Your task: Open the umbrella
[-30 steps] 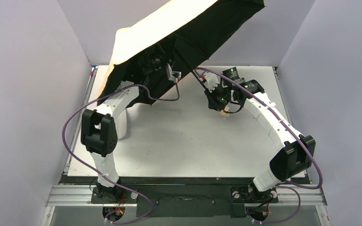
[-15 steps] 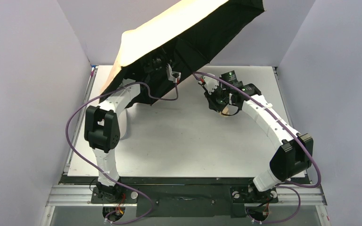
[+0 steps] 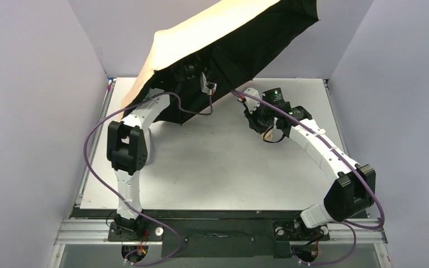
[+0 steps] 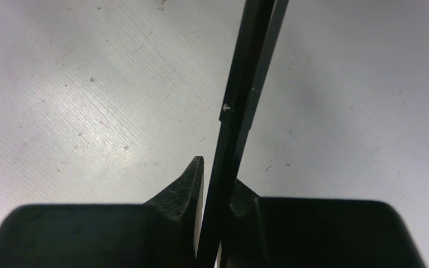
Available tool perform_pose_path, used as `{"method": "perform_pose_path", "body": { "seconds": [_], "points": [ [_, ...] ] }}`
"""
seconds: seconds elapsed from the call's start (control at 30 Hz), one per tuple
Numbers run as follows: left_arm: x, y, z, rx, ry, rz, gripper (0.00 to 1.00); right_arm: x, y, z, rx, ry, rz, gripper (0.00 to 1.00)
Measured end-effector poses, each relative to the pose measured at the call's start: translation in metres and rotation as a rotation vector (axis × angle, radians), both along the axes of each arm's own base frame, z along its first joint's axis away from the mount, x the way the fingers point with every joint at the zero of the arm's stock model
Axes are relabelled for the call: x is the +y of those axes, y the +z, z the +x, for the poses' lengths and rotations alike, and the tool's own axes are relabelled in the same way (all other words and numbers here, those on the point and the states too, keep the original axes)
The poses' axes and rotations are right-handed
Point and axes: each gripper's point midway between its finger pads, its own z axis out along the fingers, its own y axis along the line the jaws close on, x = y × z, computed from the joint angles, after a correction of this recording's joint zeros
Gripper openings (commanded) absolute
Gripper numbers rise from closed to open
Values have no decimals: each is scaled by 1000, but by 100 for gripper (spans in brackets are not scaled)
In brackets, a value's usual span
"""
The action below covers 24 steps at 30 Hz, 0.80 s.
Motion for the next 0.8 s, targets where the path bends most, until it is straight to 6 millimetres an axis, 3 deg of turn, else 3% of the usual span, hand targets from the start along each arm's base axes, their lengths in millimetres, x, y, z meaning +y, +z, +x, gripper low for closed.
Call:
{"method": "perform_pose_path", "body": {
  "seconds": [0.33, 0.53, 0.67, 0.8],
  "points": [
    [-19, 0, 2, 3, -105, 18, 0, -8, -2, -2, -37, -23, -13, 0],
    [-18, -2, 3, 10, -101, 17, 0, -8, 0, -1, -46, -23, -10, 0],
    [-13, 1, -3, 9, -84, -4, 0, -7, 11, -4, -45, -6, -13, 0],
    [-9, 22, -7, -44, -74, -44, 0, -4, 30, -2, -48, 14, -9, 0]
  ]
}}
